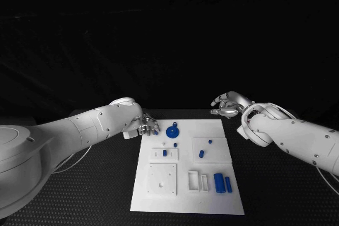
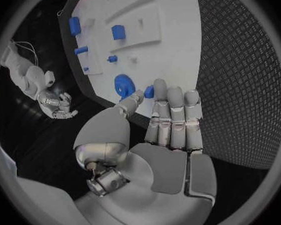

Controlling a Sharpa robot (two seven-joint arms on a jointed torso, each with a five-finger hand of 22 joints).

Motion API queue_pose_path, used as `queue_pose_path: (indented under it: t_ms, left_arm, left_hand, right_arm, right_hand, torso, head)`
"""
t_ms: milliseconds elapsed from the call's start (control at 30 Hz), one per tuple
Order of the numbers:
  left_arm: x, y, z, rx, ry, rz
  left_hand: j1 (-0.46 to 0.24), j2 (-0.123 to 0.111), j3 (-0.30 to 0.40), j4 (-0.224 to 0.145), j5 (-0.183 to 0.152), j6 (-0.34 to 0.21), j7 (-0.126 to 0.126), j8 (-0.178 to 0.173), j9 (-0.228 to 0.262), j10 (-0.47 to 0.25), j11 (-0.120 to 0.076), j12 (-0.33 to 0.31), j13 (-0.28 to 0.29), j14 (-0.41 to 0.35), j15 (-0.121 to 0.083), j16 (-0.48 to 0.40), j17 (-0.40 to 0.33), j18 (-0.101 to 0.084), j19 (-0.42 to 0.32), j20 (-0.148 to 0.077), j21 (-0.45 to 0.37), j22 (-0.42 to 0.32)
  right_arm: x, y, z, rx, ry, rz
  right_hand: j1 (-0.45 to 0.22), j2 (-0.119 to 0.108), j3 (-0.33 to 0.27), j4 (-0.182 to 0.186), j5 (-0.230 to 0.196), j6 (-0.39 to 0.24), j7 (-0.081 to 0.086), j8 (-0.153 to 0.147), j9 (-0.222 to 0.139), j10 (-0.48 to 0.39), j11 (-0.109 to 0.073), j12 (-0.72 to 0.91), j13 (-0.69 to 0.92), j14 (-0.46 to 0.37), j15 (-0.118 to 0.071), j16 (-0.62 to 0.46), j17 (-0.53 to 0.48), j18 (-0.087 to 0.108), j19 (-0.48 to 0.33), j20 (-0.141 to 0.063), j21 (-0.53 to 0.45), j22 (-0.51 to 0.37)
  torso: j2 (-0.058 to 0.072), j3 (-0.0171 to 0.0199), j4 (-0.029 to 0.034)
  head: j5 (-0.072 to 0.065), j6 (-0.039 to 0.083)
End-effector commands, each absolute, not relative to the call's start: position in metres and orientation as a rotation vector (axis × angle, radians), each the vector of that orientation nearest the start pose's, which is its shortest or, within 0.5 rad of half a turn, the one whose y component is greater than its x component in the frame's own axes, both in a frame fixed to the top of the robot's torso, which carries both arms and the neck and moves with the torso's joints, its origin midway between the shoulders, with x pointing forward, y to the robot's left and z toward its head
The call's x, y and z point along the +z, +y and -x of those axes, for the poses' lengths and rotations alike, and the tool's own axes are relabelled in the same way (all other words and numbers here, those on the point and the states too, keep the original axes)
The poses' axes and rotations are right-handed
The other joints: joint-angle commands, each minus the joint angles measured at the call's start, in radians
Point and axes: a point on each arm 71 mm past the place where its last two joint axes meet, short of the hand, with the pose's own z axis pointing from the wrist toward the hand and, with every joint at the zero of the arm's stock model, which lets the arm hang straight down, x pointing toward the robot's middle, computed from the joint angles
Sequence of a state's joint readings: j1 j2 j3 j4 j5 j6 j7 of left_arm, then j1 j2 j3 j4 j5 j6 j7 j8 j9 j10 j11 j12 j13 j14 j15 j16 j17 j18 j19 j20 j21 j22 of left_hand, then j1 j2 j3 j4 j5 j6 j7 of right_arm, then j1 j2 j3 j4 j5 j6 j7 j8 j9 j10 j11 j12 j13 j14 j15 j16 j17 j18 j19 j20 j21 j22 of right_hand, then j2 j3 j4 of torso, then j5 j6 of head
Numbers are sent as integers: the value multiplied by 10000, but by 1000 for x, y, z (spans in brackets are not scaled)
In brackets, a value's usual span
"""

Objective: Assemble the parts on the task board

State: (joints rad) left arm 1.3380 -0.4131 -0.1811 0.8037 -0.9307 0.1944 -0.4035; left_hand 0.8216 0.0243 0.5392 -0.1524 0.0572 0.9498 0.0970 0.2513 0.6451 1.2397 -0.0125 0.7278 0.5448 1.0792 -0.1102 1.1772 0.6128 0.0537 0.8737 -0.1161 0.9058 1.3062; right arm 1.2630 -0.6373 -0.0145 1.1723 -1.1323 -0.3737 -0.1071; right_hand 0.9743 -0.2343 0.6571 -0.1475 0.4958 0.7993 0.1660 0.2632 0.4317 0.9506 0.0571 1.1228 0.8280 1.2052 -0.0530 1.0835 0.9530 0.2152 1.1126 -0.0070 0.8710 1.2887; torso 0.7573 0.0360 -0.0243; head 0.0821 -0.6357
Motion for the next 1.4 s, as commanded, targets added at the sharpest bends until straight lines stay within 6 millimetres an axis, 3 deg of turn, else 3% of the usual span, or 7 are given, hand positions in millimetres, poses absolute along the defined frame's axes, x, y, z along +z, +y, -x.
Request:
queue_pose_path:
  t_ms: [33,267,533,900,1033,1300,1400]
  left_arm:
    - [-218,205,-594,-2925,22800,3419]
    - [-217,205,-594,-2988,22732,3499]
    - [-216,206,-595,-3128,22507,3746]
    - [-214,215,-591,-3352,21970,4420]
    - [-212,218,-583,-3679,21696,4789]
    - [-203,220,-562,-4236,21262,4951]
    - [-202,222,-553,-4339,21051,4969]
  left_hand:
    - [173,53,21,-136,2,75,7,61,-14,53,-18,39,6,3,-10,47,15,-119,28,-868,-52,21]
    - [433,281,113,-389,243,194,-24,152,-11,110,-44,44,-1,37,-18,70,14,-140,73,-867,-66,63]
    - [730,703,177,-875,995,901,-246,606,179,530,-242,142,4,308,-73,260,87,-140,292,-916,14,170]
    - [757,759,216,-1122,1504,1190,-375,761,246,850,-370,131,-30,583,-140,354,120,-113,511,-972,90,193]
    - [736,743,220,-1157,1625,1249,-401,782,248,934,-397,109,-47,659,-165,356,116,-105,579,-988,108,190]
    - [678,684,230,-1193,1885,1388,-460,814,233,1134,-457,66,-75,847,-226,355,104,-84,741,-1028,150,182]
    - [649,634,235,-1204,2040,1451,-482,827,222,1215,-481,45,-87,919,-245,349,98,-78,793,-1041,159,179]
  right_arm:
    - [-163,-207,-563,6536,16137,-2430]
    - [-164,-207,-563,6547,16140,-2437]
    - [-164,-207,-564,6543,16147,-2450]
    - [-164,-211,-565,6480,16125,-2526]
    - [-164,-213,-565,6475,16115,-2563]
    - [-163,-217,-567,6541,15952,-2611]
    - [-162,-219,-568,6595,15889,-2707]
  right_hand:
    - [-56,18,-10,-28,19,16,56,23,-8,-24,4,-37,-19,24,0,-48,-15,466,14,51,-66,-5]
    - [-63,21,-15,-24,19,18,55,26,-8,-21,3,-35,-28,29,-1,-53,-16,466,18,54,-72,-6]
    - [-69,23,-21,-20,20,18,55,27,-8,-19,3,-32,-36,33,-2,-58,-17,466,21,56,-79,-6]
    - [-74,22,-26,-19,22,16,54,28,-8,-19,2,-31,-47,36,-2,-65,-17,466,23,58,-88,-6]
    - [-73,17,-28,-22,23,14,55,27,-9,-23,3,-32,-55,34,-2,-72,-18,466,22,59,-95,-7]
    - [-72,5,-31,-33,26,13,56,30,-9,-48,6,-44,-83,15,2,-101,-24,466,-3,69,-127,-7]
    - [-128,-19,71,-35,38,-54,123,12,-20,-440,81,-421,-371,-447,86,-584,-206,433,-487,245,-545,-115]
  torso:
    - [6,2,0]
    - [9,4,2]
    - [5,4,-4]
    - [-14,10,22]
    - [-17,-2,29]
    - [-32,12,40]
    - [-49,15,67]
  head:
    - [-9,-3]
    - [-16,-14]
    - [-10,-36]
    - [-11,-33]
    - [-10,-27]
    - [32,-44]
    - [25,-64]
